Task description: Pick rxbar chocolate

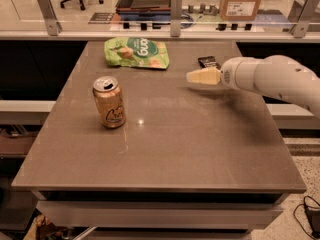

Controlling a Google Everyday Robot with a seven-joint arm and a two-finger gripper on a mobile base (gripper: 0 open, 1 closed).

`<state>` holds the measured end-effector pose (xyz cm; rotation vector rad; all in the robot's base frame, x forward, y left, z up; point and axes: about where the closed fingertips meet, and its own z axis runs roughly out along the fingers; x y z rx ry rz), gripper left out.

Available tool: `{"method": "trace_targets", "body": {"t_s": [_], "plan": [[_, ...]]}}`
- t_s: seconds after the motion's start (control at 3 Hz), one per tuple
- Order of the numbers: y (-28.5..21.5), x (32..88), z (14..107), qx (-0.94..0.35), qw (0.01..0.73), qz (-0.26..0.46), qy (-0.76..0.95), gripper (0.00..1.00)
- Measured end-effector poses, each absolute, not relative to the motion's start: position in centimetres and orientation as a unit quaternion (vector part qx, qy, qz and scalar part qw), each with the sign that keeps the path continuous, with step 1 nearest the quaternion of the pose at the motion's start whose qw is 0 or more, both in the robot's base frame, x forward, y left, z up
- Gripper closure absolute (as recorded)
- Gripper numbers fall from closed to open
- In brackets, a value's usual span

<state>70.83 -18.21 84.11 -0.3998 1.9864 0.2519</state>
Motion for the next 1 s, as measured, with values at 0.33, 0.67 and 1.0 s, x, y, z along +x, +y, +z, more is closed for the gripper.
{"method": "trace_targets", "body": {"t_s": [0.33,0.67,1.0], "plan": [[-18.8,71.3,82.8,-0.16,0.51,0.078,0.841,0.0],[-19.9,72.2,82.0,-0.152,0.503,0.054,0.849,0.0],[-20.6,73.1,81.7,-0.147,0.507,0.037,0.849,0.18]]}}
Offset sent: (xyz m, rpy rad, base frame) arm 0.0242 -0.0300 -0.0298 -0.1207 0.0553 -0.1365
